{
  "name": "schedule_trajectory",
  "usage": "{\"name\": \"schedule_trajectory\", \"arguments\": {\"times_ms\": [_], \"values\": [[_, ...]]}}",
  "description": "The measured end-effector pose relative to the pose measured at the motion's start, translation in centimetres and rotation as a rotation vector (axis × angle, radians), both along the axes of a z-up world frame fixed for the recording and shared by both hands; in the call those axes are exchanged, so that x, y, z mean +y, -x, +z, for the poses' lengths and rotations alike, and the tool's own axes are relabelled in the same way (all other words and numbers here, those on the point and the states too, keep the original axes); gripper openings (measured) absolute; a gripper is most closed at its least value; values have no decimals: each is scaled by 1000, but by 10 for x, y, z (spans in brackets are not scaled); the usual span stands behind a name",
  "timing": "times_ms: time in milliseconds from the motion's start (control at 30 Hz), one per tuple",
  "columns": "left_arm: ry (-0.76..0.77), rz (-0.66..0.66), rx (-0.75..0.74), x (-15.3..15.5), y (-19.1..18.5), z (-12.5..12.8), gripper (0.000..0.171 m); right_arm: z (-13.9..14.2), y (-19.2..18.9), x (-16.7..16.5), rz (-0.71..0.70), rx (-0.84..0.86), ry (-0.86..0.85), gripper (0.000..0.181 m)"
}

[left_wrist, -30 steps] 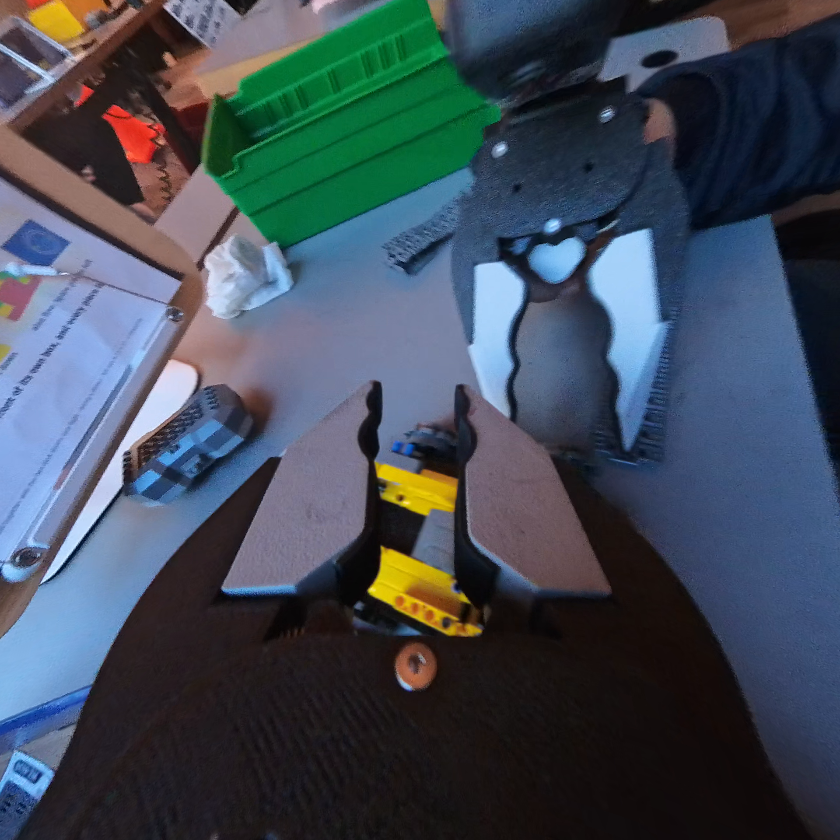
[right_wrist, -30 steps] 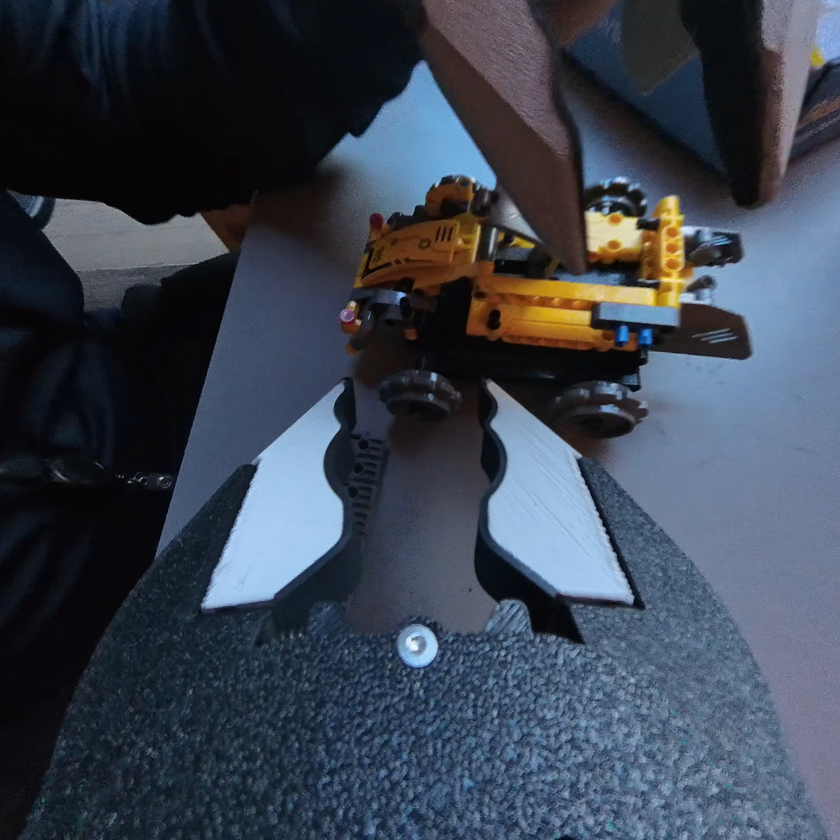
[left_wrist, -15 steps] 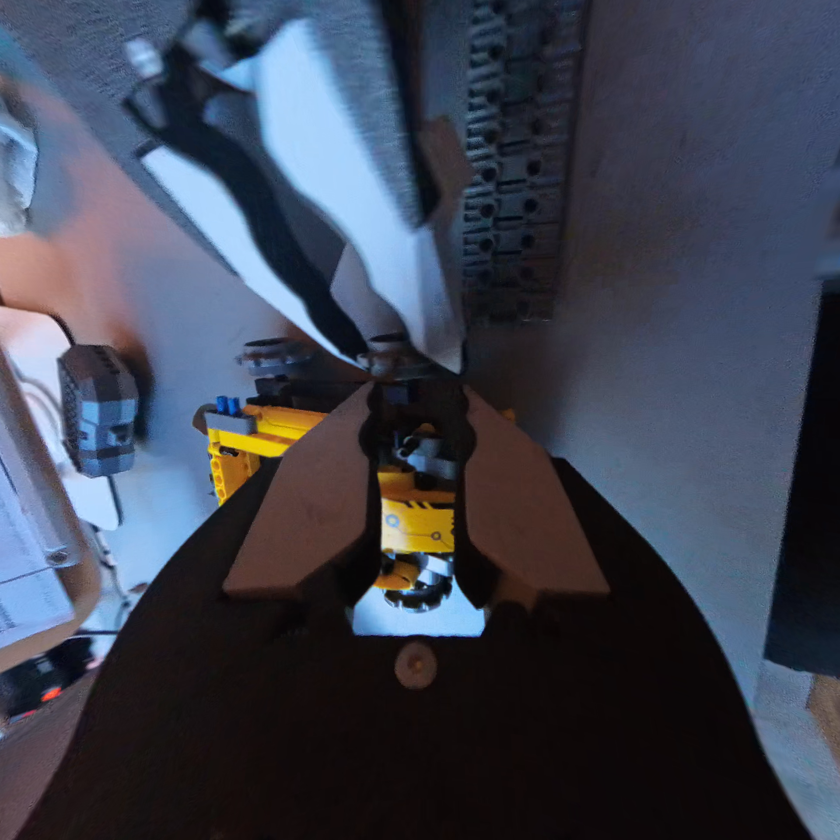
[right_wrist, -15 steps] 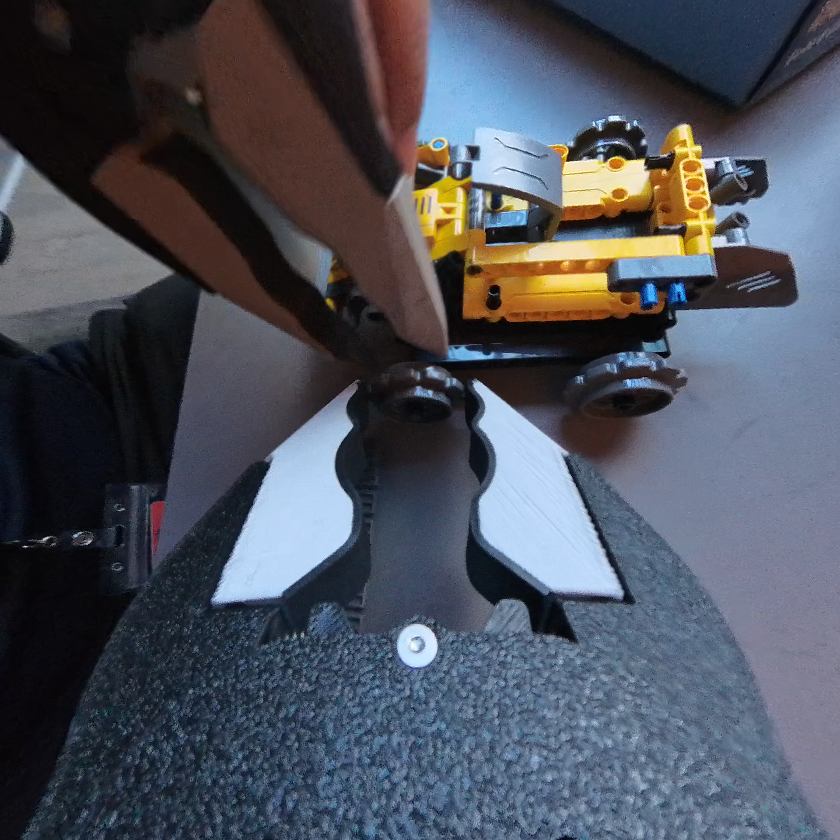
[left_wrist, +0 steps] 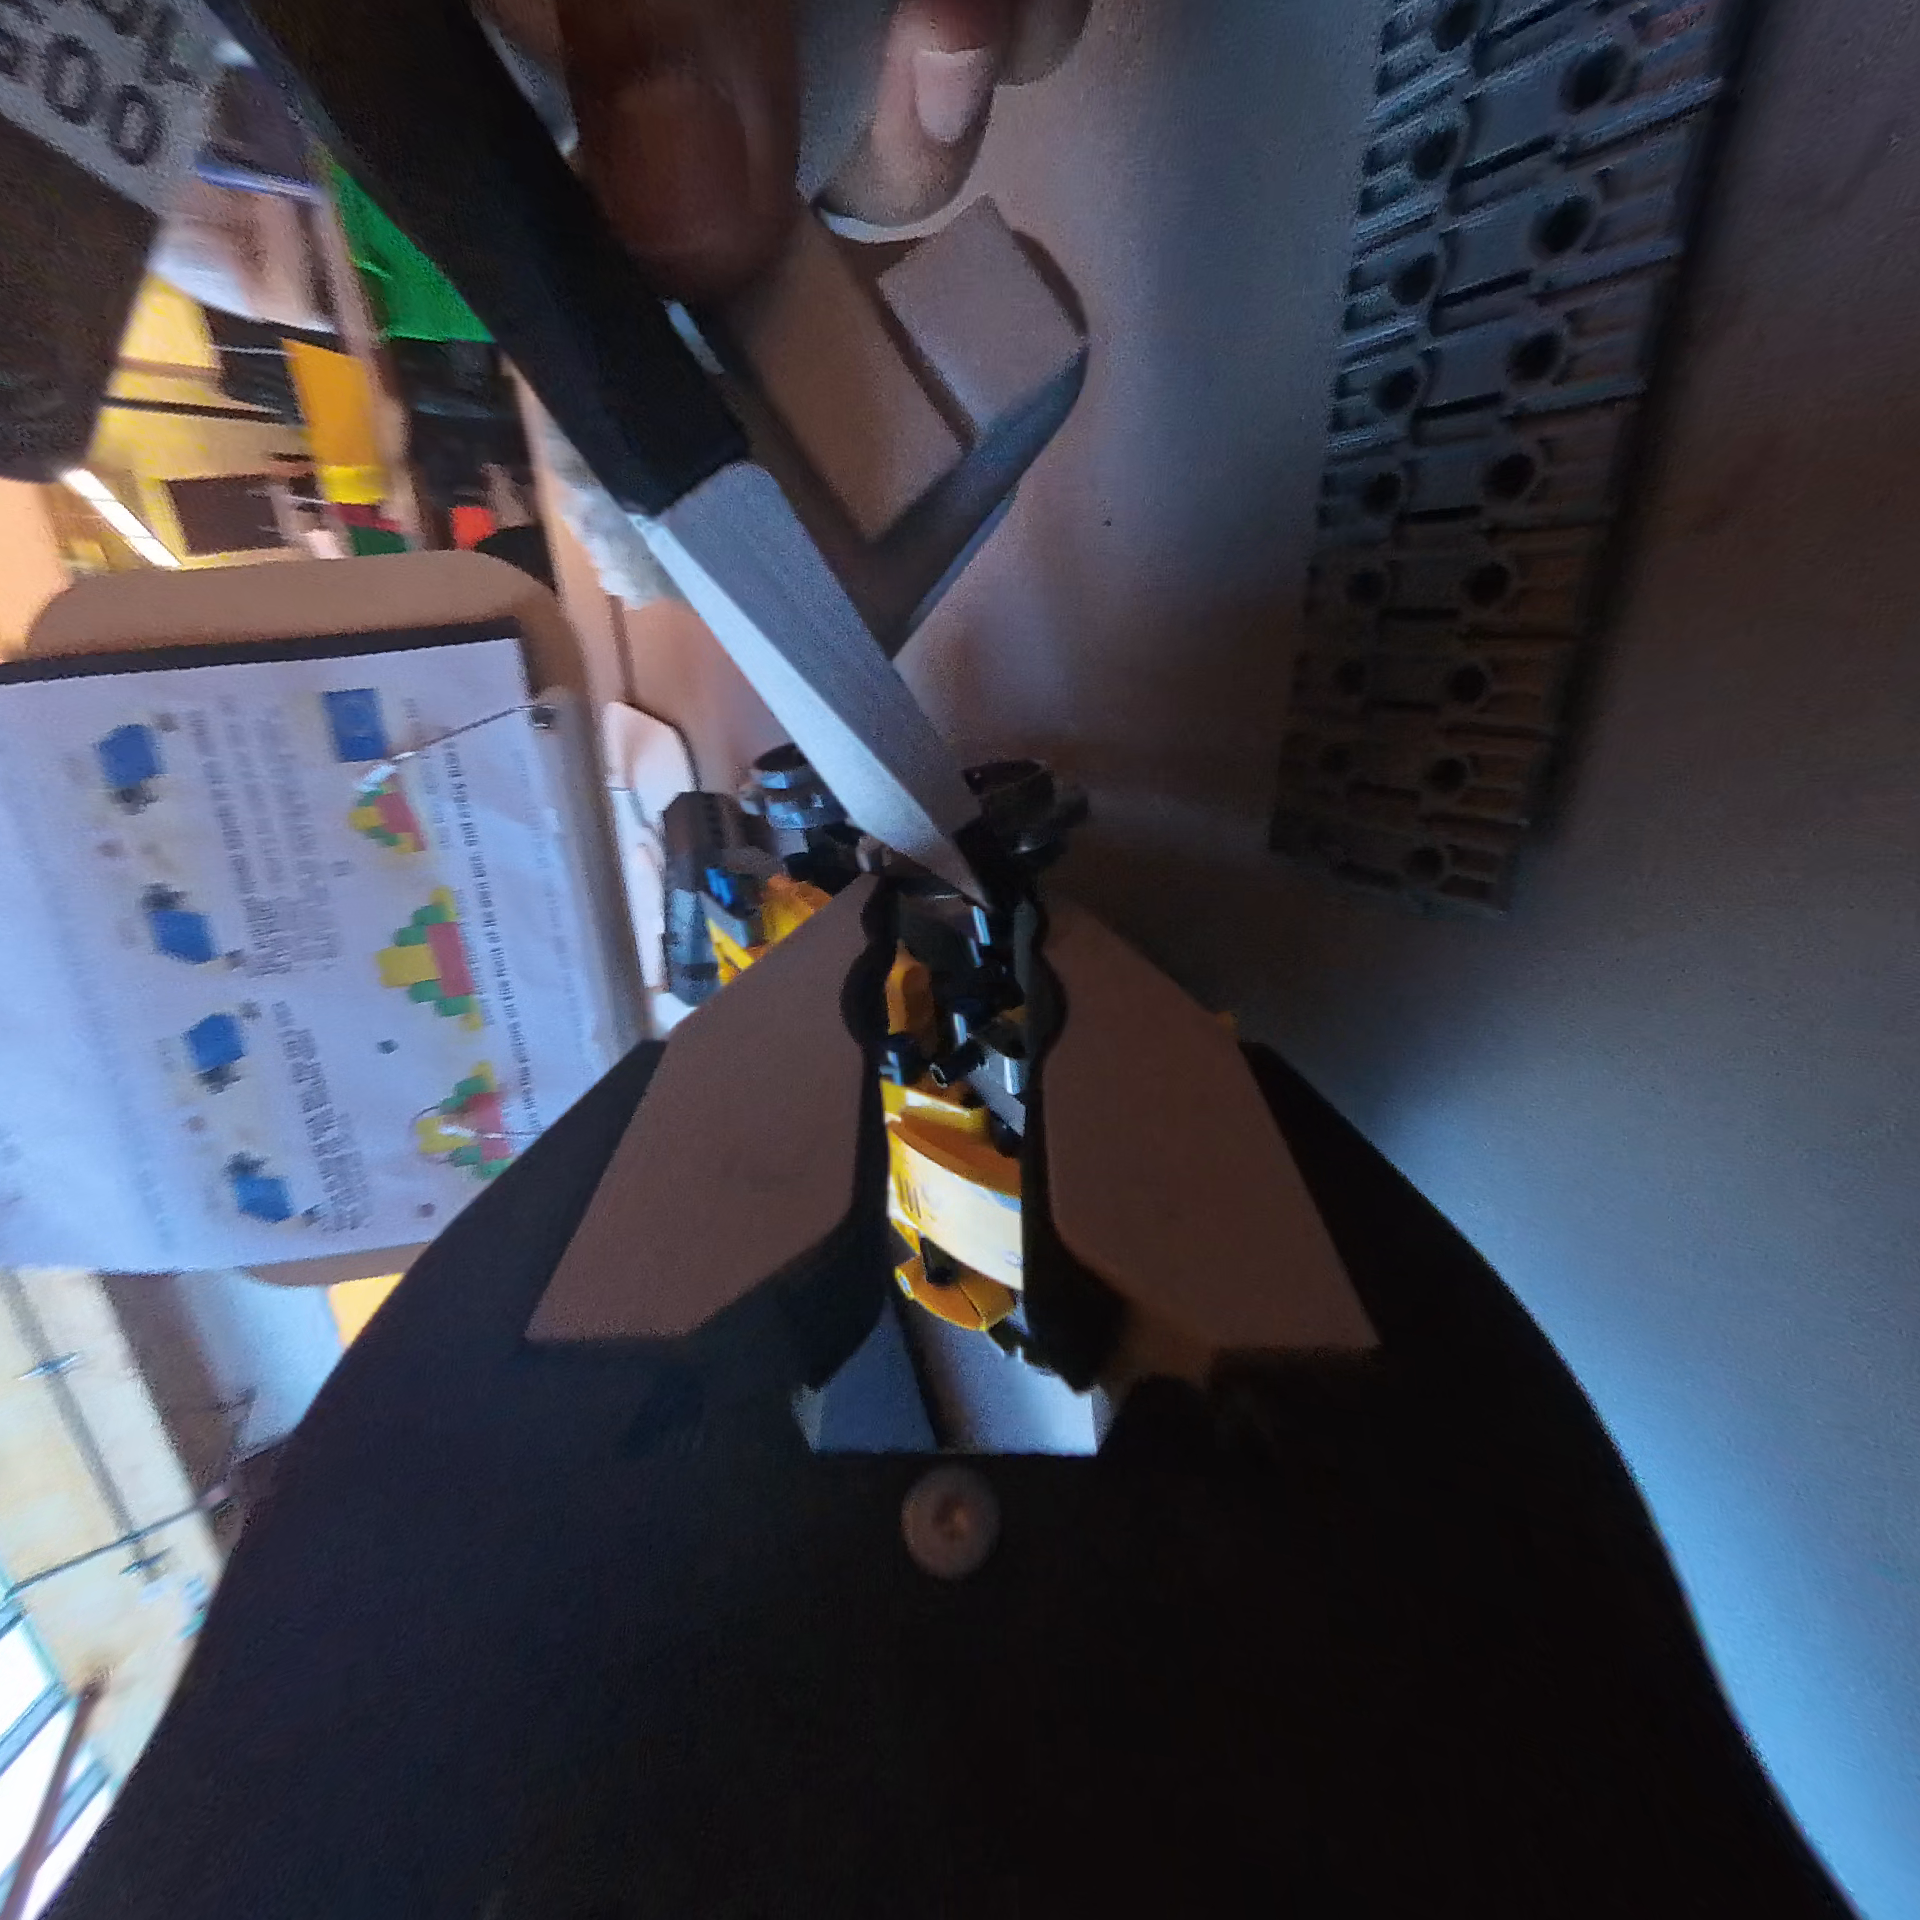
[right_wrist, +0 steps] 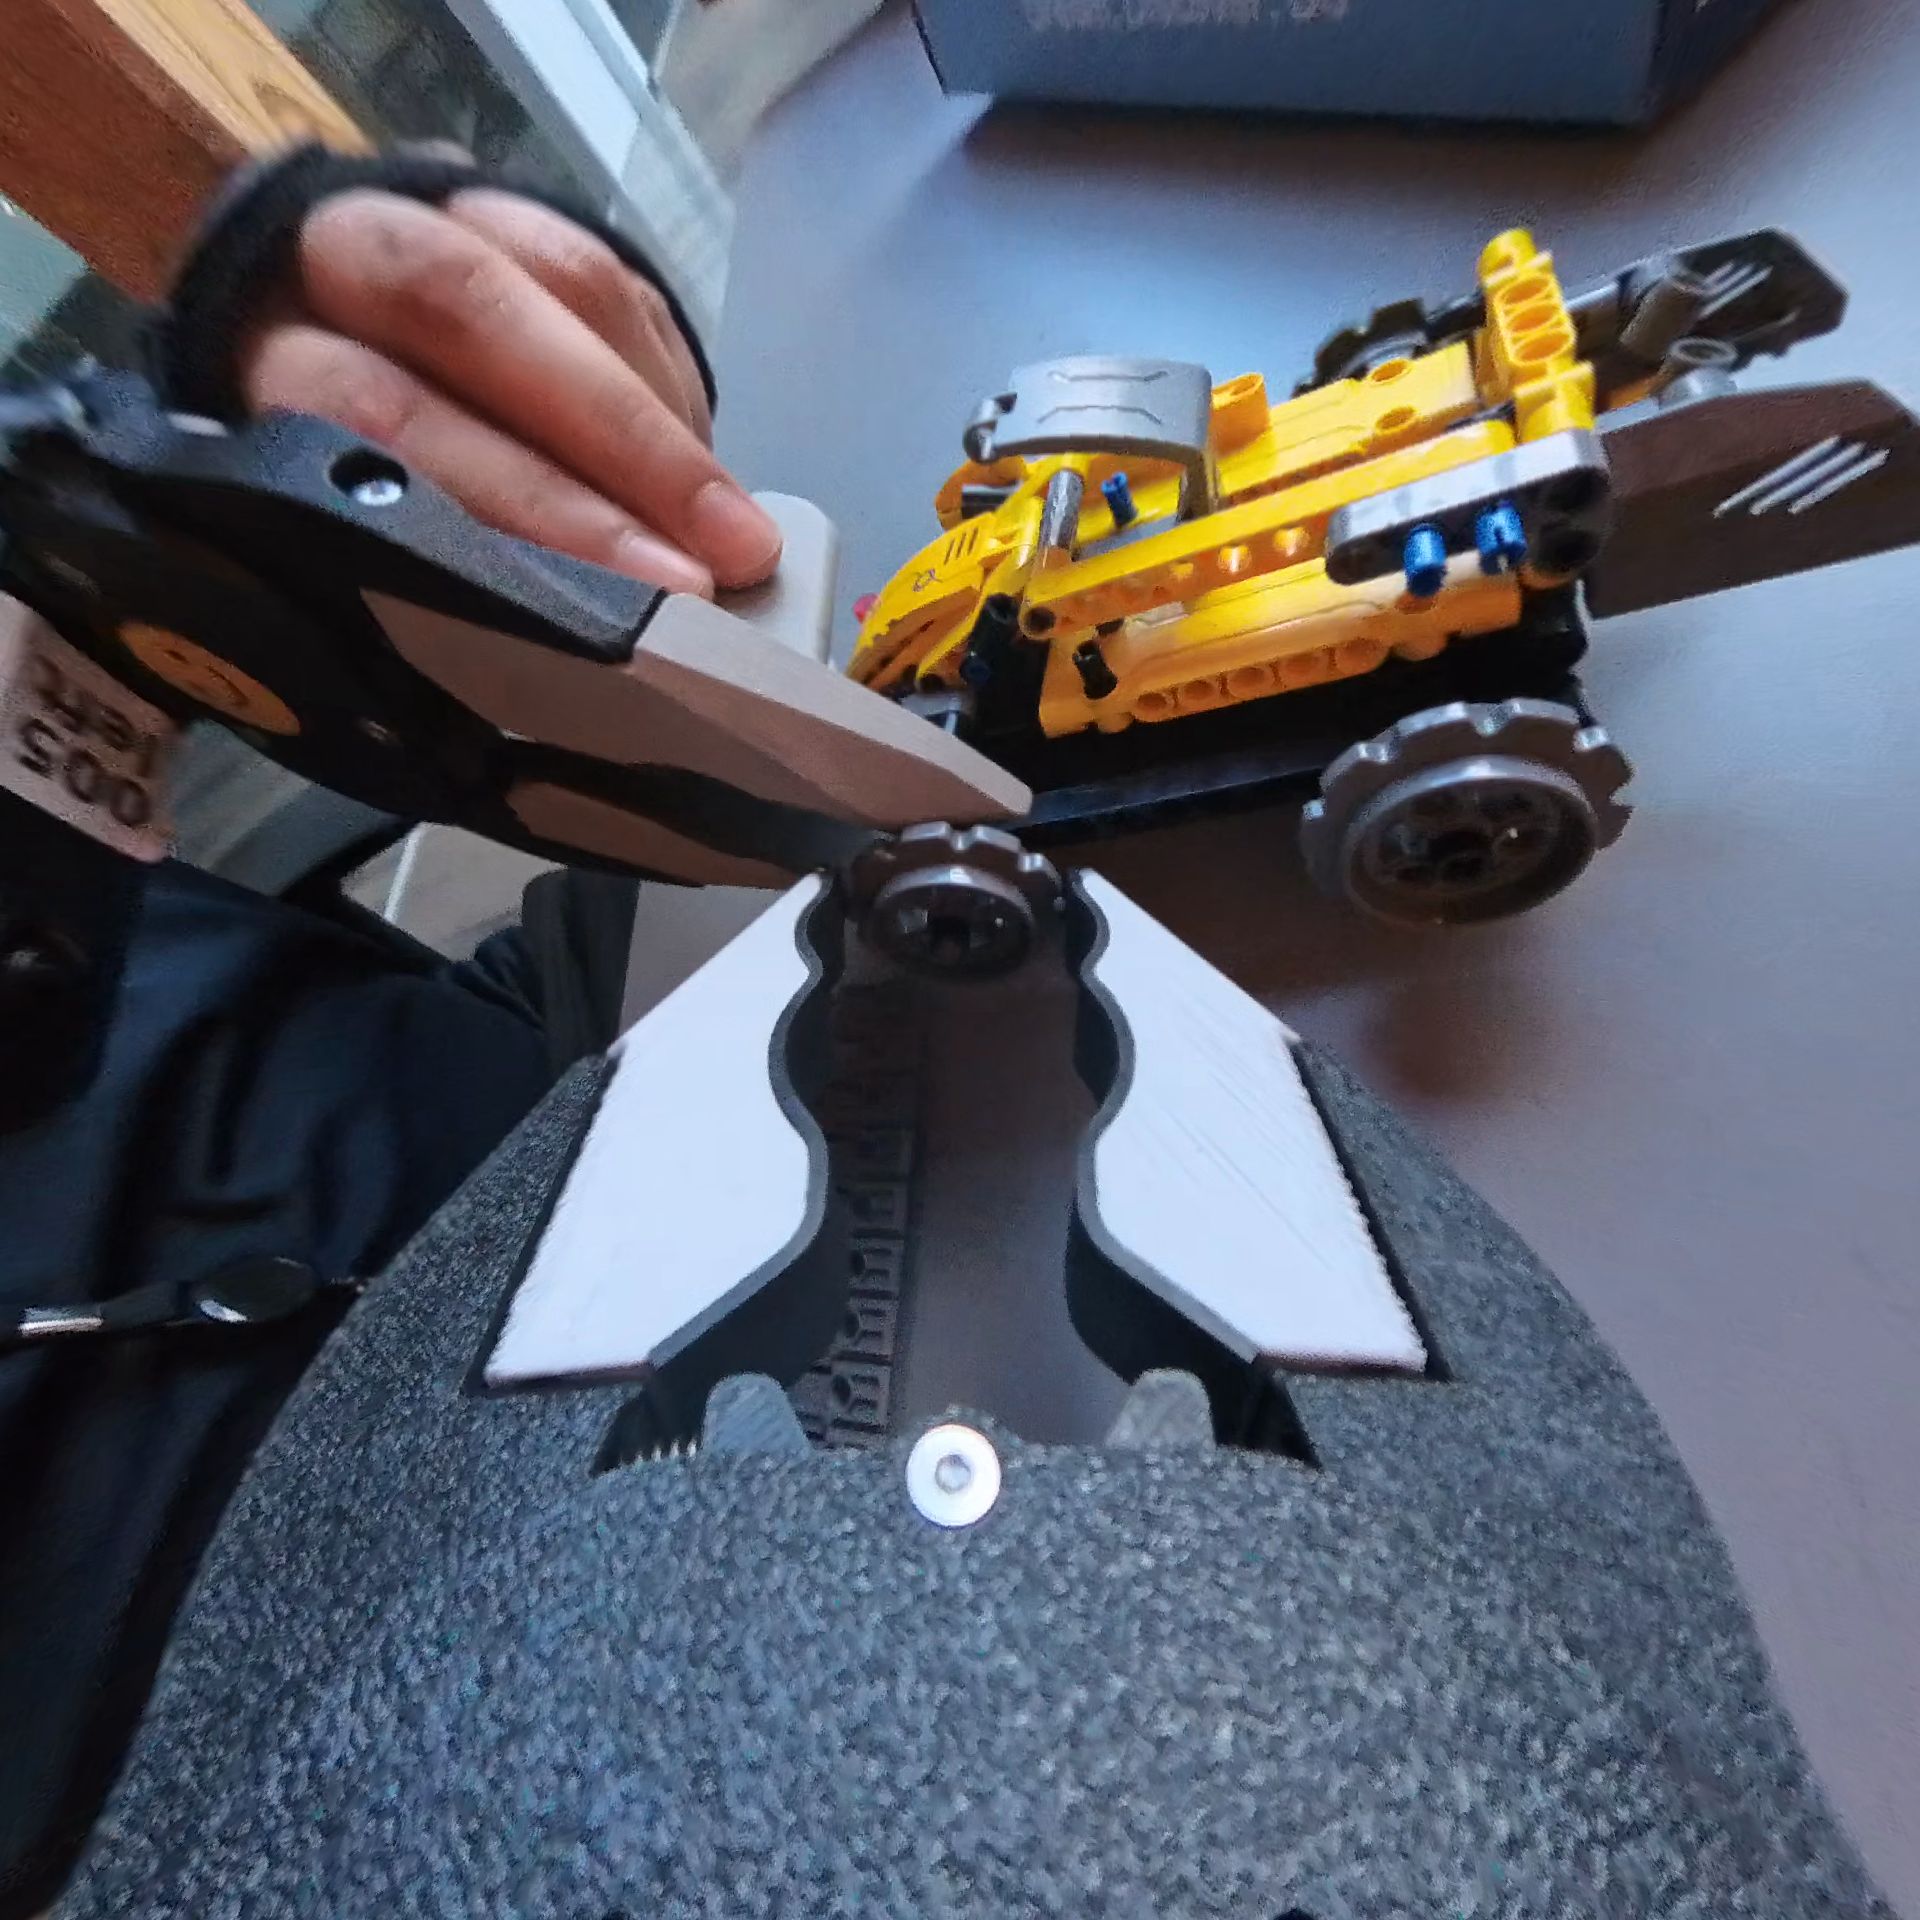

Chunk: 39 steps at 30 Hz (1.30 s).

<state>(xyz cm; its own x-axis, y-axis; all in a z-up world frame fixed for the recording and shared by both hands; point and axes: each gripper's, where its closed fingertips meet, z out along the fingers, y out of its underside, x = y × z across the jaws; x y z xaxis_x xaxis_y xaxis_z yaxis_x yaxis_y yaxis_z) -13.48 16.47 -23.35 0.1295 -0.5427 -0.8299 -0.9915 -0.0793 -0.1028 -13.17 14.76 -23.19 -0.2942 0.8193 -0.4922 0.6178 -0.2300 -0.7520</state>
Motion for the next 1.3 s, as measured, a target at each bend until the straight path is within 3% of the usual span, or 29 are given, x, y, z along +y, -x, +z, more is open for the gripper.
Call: {"name": "schedule_trajectory", "arguments": {"times_ms": [133,367,467,533,700,833,1133,1300], "values": [[-106,47,-45,3,4,12,20,14,4,4,-35,56,68,39],[-208,46,-454,-3,7,54,19,64,6,4,-30,270,339,26],[-219,40,-576,-6,8,59,19,75,4,1,6,306,398,33],[-226,53,-620,-6,11,60,19,77,4,8,-24,330,351,32],[-226,90,-735,-5,20,65,19,83,0,30,-145,427,46,21],[-228,93,-776,-6,24,67,19,89,0,25,-166,497,-117,13],[-254,58,-749,-7,18,66,19,79,12,0,-108,504,-281,11],[-254,40,-752,-6,15,64,18,75,12,1,-112,499,-342,4]]}}
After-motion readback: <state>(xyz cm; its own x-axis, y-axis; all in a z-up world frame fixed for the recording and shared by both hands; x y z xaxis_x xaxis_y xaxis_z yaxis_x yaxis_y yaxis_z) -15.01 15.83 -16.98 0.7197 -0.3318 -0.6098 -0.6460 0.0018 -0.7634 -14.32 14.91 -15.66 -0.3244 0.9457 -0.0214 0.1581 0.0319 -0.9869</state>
